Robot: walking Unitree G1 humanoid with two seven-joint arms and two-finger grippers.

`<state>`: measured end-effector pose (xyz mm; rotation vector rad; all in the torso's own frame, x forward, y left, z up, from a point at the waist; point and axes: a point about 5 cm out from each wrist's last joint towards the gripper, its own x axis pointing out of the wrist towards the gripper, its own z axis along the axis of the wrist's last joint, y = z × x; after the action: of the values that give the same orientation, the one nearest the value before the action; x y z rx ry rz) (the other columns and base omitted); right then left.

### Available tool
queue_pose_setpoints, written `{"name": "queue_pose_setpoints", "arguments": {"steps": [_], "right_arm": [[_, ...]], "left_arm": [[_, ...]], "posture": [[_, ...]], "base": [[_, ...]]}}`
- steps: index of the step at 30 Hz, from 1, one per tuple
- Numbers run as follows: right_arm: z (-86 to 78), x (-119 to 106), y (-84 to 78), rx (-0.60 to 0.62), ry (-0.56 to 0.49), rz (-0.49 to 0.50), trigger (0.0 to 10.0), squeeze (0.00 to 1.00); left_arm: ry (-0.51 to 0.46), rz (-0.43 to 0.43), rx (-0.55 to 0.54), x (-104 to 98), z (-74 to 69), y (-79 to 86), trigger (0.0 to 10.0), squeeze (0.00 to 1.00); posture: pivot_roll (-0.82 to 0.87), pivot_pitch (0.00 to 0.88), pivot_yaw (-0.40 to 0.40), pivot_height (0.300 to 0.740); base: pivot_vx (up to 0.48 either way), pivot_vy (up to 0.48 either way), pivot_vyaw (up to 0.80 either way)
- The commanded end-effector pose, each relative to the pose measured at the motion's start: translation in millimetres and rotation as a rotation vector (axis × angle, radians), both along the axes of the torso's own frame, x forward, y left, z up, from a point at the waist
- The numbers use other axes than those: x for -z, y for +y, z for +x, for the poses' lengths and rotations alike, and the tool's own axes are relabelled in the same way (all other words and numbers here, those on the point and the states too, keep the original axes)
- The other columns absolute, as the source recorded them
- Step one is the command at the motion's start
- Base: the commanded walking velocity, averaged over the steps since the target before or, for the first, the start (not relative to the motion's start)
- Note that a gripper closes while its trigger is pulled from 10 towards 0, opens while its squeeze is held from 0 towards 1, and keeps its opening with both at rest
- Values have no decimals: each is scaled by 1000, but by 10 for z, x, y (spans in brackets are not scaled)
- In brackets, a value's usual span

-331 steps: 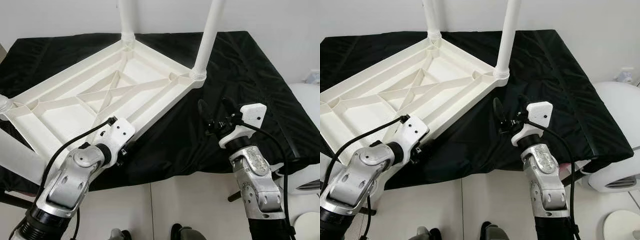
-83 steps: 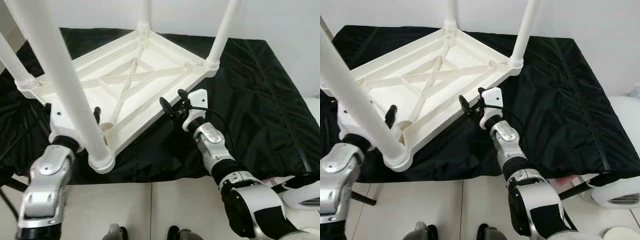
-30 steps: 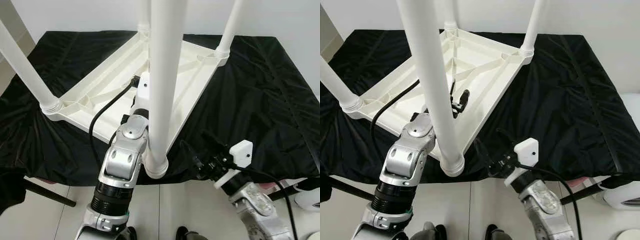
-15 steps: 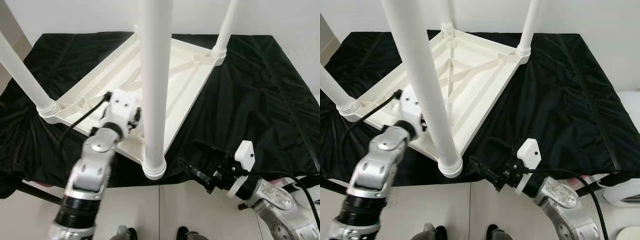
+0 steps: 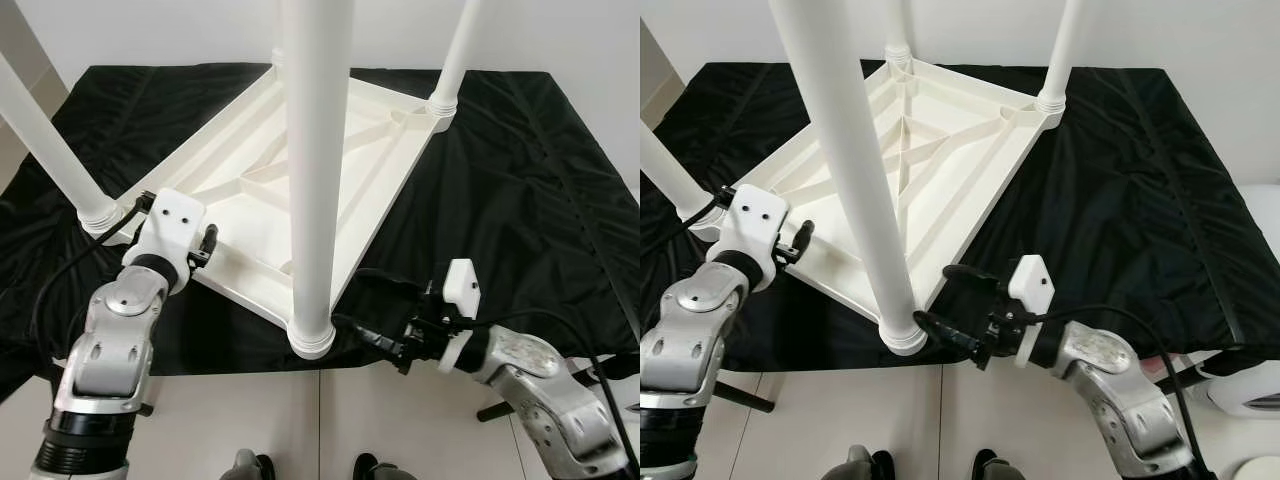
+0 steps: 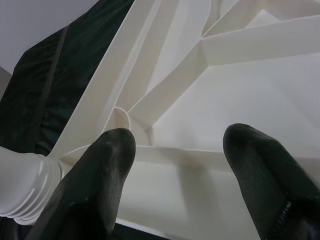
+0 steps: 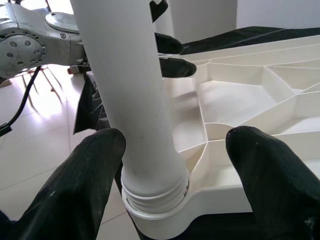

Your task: Building children table

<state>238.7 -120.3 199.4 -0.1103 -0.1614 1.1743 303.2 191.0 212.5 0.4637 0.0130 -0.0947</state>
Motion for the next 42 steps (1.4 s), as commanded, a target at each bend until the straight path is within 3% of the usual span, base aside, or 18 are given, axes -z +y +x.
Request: {"name": "queue_pose_setpoints", "arguments": {"steps": [1,6,11,15,19,23,28,30,32,34,35,37,39,42], "right_arm": [[-14,38,50,-56,8,-11,10000,0],[40,63,121,-121,5,-33,10000,0],[56,68,142,-134,4,-36,10000,0],[159,83,394,-159,-22,4,10000,0],[185,94,478,-155,-26,22,10000,0],[280,113,674,-65,-32,97,10000,0],[329,116,725,24,-19,136,10000,0],[381,114,666,136,-16,156,10000,0],[381,114,666,136,-16,156,10000,0],[441,119,504,260,-15,167,10000,0],[441,119,504,260,-15,167,10000,0],[490,120,284,391,-28,172,10000,0],[503,122,220,430,-33,174,10000,0],[543,121,-19,568,-67,170,10000,0]], "left_arm": [[20,14,-3,49,-47,82,10000,0],[46,42,-21,88,-100,208,10000,0],[49,47,-21,91,-108,225,10000,0],[42,54,-28,66,-119,254,10000,0],[41,54,-29,64,-126,257,10000,0],[43,47,-30,78,-155,251,10000,0],[41,43,-33,85,-171,248,10000,0],[40,36,-37,89,-186,252,10000,0],[40,36,-37,89,-186,252,10000,0],[44,27,-41,113,-203,252,10000,0],[44,27,-41,113,-203,252,10000,0],[49,22,-33,142,-201,226,10000,0],[51,23,-27,151,-199,216,10000,0],[50,26,-10,160,-173,189,10000,0]], "posture": [[28,209,31,740],[36,212,26,740],[36,212,26,740],[52,210,14,740],[56,211,11,740],[58,212,-2,740],[61,210,-11,740],[57,205,-15,740],[57,205,-15,740],[46,195,-18,740],[46,195,-18,740],[32,184,-14,740],[32,184,-14,740],[18,173,-10,740]], "base": [[0,0,0],[0,0,0],[0,0,0],[0,0,0],[0,0,0],[0,0,0],[0,0,0],[0,0,0],[0,0,0],[0,0,0],[0,0,0],[0,0,0],[0,0,0],[0,0,0]]}}
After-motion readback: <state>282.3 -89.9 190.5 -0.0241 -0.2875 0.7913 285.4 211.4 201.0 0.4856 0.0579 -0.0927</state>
